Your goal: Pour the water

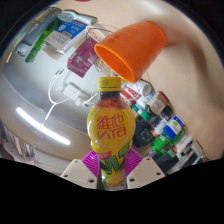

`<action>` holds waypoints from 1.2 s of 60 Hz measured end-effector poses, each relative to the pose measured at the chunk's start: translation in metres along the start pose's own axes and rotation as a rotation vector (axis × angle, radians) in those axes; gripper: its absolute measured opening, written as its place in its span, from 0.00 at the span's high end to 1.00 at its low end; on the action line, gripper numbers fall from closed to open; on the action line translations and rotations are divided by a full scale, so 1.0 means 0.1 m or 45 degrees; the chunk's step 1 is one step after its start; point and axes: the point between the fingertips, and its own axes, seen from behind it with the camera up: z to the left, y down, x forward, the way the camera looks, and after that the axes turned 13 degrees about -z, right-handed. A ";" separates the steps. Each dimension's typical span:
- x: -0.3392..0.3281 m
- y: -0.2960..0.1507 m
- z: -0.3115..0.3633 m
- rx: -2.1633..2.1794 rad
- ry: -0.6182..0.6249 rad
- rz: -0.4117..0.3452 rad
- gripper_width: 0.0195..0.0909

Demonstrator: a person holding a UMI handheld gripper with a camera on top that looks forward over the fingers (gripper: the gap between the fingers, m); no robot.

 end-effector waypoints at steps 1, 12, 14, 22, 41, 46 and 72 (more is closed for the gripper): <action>0.00 0.01 0.01 -0.001 0.006 0.002 0.87; -0.08 0.12 0.02 -0.340 0.020 0.047 0.87; -0.14 0.18 0.08 -0.518 0.000 0.076 0.87; -0.33 0.18 0.55 -1.458 -0.084 0.063 0.87; -0.78 -1.95 1.82 -3.031 -0.030 -0.583 0.76; -0.82 -2.50 1.57 -3.052 0.136 -0.565 0.76; -0.84 -3.39 1.10 -2.949 0.271 -0.585 0.72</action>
